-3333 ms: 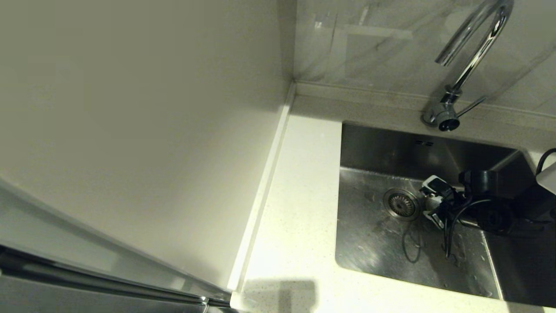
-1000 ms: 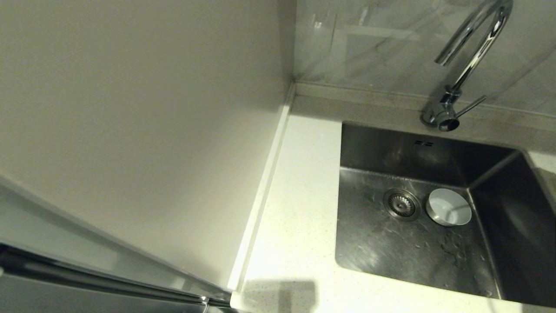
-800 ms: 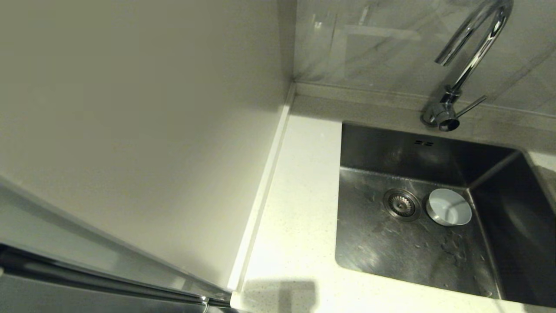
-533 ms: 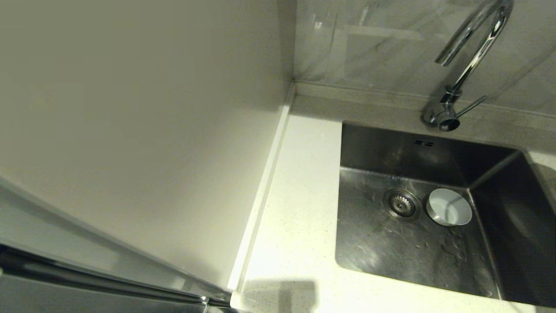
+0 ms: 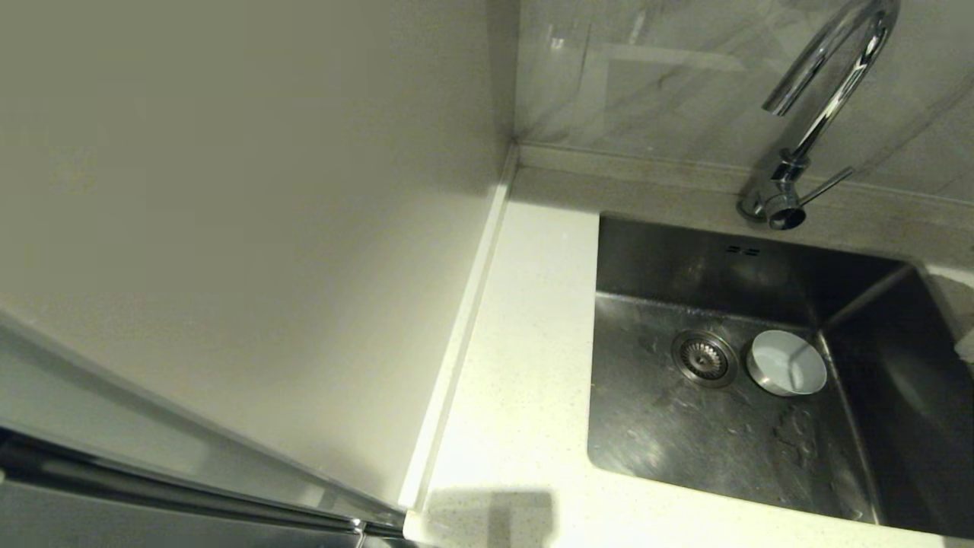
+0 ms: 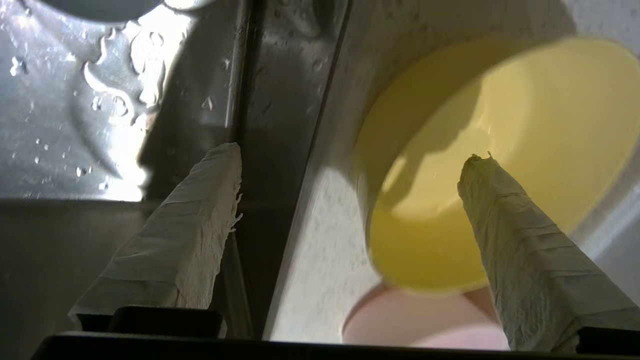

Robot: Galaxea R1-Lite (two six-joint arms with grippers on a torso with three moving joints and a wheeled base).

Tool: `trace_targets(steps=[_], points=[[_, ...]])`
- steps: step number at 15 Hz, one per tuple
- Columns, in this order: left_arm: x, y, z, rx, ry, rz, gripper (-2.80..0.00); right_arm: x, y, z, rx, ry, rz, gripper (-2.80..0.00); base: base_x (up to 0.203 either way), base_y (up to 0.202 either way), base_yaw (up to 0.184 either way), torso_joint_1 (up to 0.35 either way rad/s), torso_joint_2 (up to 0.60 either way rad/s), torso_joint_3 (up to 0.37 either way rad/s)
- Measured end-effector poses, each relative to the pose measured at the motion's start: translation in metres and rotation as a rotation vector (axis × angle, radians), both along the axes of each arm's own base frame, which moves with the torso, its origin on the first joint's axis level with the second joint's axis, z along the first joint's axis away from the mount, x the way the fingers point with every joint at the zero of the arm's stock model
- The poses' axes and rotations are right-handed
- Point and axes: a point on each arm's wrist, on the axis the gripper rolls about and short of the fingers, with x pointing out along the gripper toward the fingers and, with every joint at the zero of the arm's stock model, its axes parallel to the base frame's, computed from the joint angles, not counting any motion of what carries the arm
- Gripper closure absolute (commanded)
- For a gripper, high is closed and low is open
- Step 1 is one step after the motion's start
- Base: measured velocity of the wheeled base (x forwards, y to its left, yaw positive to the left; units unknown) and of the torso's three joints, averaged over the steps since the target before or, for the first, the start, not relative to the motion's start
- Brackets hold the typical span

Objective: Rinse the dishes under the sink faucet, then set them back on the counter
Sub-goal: Put a bowl into the sink

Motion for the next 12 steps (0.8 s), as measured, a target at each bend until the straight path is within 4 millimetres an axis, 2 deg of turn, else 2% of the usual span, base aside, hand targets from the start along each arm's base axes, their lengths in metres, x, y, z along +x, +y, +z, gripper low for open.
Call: trace_targets(steps=[1, 2, 8, 12], points=[[0.000, 0.000, 0.000, 0.000, 0.000, 0.000, 0.00, 0.003, -0.002, -0.004, 0.004, 0.003, -0.003, -1.89, 0.000, 0.000, 0.000, 0.000, 0.00, 0.000], [0.000, 0.000, 0.000, 0.000, 0.000, 0.000, 0.00, 0.006, -0.004, -0.009, 0.009, 0.011, -0.005, 0.00, 0.000, 0.000, 0.000, 0.000, 0.00, 0.000], [0.000, 0.000, 0.000, 0.000, 0.000, 0.000, 0.00, 0.016, -0.009, -0.010, 0.008, -0.014, 0.004, 0.00, 0.000, 0.000, 0.000, 0.000, 0.00, 0.000], [0.000, 0.000, 0.000, 0.000, 0.000, 0.000, 0.00, 0.014, -0.005, -0.002, 0.030, -0.058, 0.037, 0.00, 0.000, 0.000, 0.000, 0.000, 0.00, 0.000]])
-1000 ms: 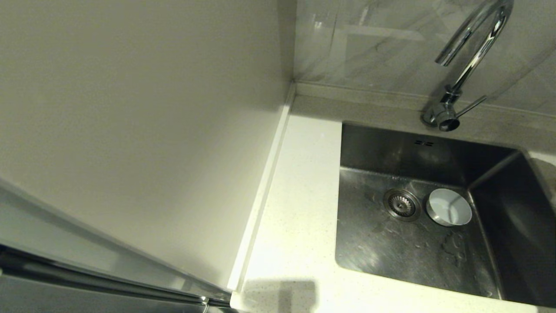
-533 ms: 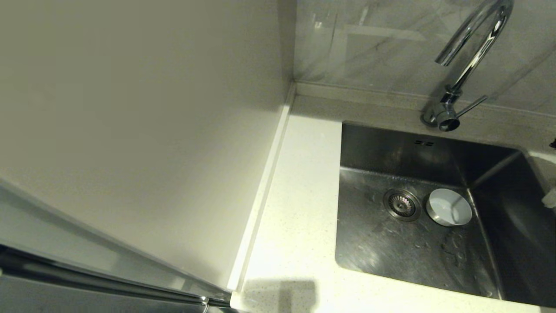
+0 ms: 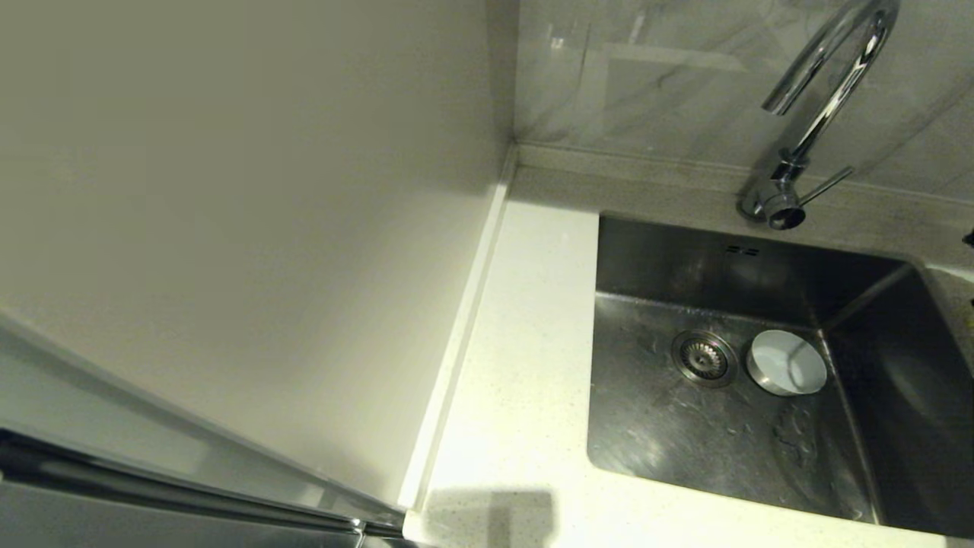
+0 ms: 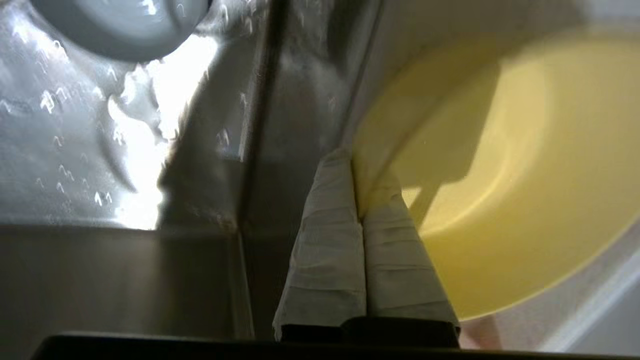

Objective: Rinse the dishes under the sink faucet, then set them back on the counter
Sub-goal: Put a bowl into the sink

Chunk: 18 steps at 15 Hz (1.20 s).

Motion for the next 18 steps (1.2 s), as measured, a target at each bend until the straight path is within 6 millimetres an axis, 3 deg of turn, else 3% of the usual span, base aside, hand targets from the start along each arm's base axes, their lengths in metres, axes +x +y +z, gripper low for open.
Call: trace_targets(steps=[5, 9, 14, 18], points=[[0.000, 0.000, 0.000, -0.001, 0.000, 0.000, 0.00, -0.011, 0.010, 0.012, 0.016, -0.031, 0.034, 0.00, 0.000, 0.000, 0.000, 0.000, 0.00, 0.000], [0.000, 0.000, 0.000, 0.000, 0.000, 0.000, 0.00, -0.039, 0.036, 0.010, 0.121, -0.054, 0.250, 0.00, 0.000, 0.000, 0.000, 0.000, 0.00, 0.000], [0.000, 0.000, 0.000, 0.000, 0.000, 0.000, 0.00, -0.080, 0.078, -0.025, 0.143, -0.071, 0.599, 0.00, 0.000, 0.000, 0.000, 0.000, 0.00, 0.000], [0.000, 0.000, 0.000, 0.000, 0.000, 0.000, 0.00, -0.089, 0.118, -0.058, 0.081, -0.045, 0.830, 0.00, 0.000, 0.000, 0.000, 0.000, 0.00, 0.000]])
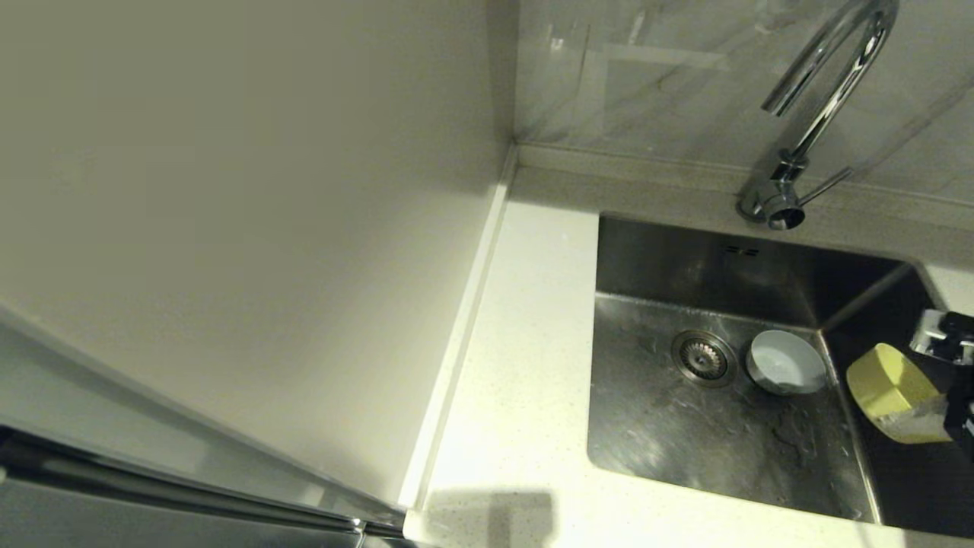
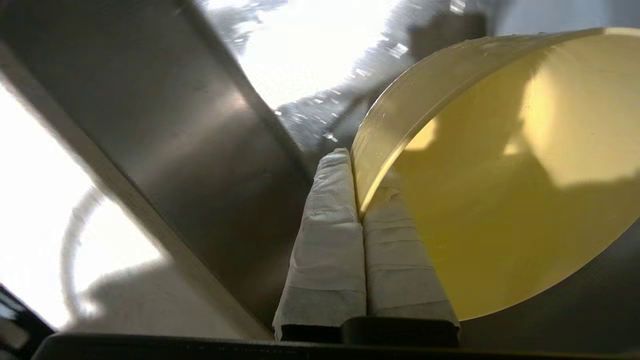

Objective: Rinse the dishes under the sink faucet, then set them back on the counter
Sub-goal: Put a bowl into the sink

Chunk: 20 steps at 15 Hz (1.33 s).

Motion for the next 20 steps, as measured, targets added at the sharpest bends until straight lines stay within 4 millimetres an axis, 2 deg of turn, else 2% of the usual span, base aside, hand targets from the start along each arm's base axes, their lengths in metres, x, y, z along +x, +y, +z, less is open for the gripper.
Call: trace_targets(steps=[5, 11, 20], points=[[0.000, 0.000, 0.000, 0.000, 0.000, 0.000, 0.00, 0.019, 0.030, -0.031, -0.147, -0.090, 0.094, 0.00, 0.000, 0.000, 0.000, 0.000, 0.00, 0.000], [0.000, 0.000, 0.000, -0.001, 0.000, 0.000, 0.00, 0.043, 0.037, -0.051, -0.252, -0.114, 0.097, 0.00, 0.000, 0.000, 0.000, 0.000, 0.00, 0.000], [0.000, 0.000, 0.000, 0.000, 0.000, 0.000, 0.00, 0.045, 0.062, -0.077, -0.202, -0.022, 0.191, 0.00, 0.000, 0.000, 0.000, 0.000, 0.00, 0.000]])
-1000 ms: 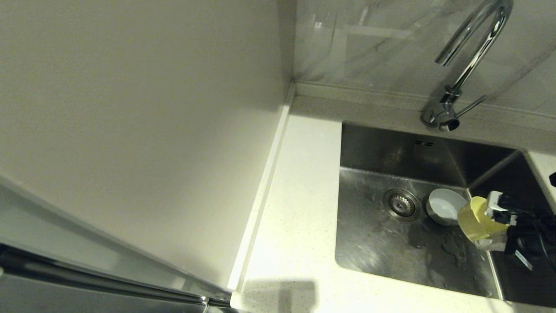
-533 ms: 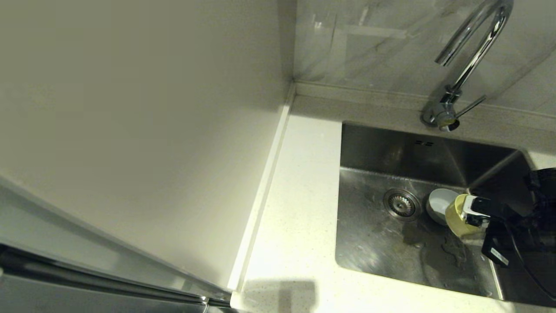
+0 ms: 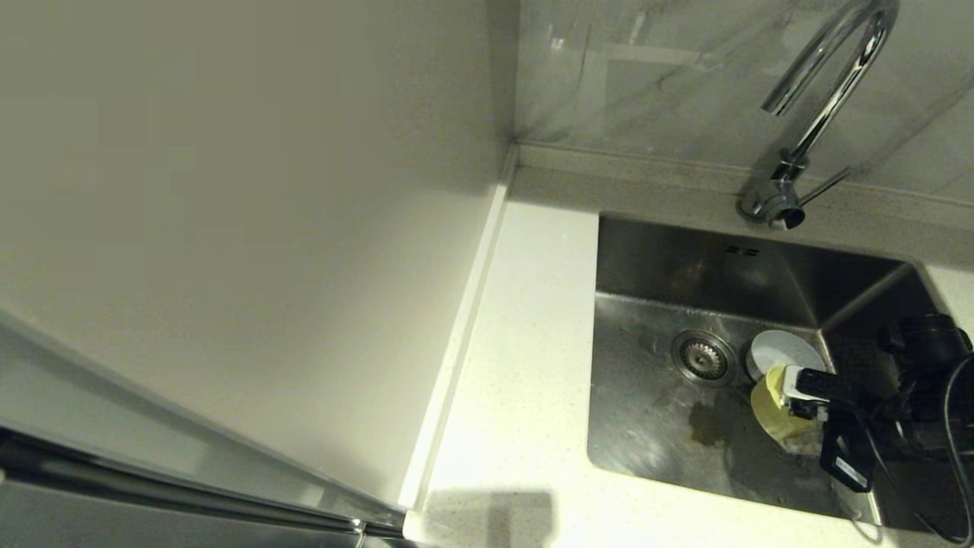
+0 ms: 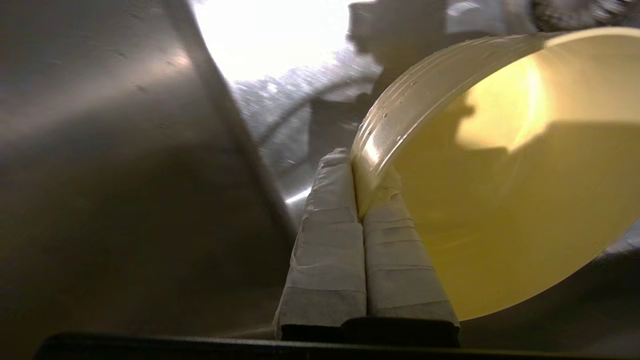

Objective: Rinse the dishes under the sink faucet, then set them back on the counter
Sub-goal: Put a bowl into the sink

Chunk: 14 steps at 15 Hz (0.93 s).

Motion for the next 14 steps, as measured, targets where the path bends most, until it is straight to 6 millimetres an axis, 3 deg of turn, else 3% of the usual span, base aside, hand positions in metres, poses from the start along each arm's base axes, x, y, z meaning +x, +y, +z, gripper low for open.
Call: trace_targets(steps=[4, 11, 14], points=[[0.000, 0.000, 0.000, 0.000, 0.000, 0.000, 0.00, 0.011, 0.015, -0.014, 0.022, 0.049, 0.024, 0.00, 0.000, 0.000, 0.000, 0.000, 0.00, 0.000], [0.000, 0.000, 0.000, 0.001, 0.000, 0.000, 0.00, 0.060, 0.026, -0.036, 0.018, -0.023, -0.009, 0.00, 0.000, 0.000, 0.000, 0.000, 0.00, 0.000], [0.000, 0.000, 0.000, 0.000, 0.000, 0.000, 0.00, 0.073, 0.027, -0.047, -0.022, -0.057, -0.106, 0.00, 0.000, 0.000, 0.000, 0.000, 0.00, 0.000]])
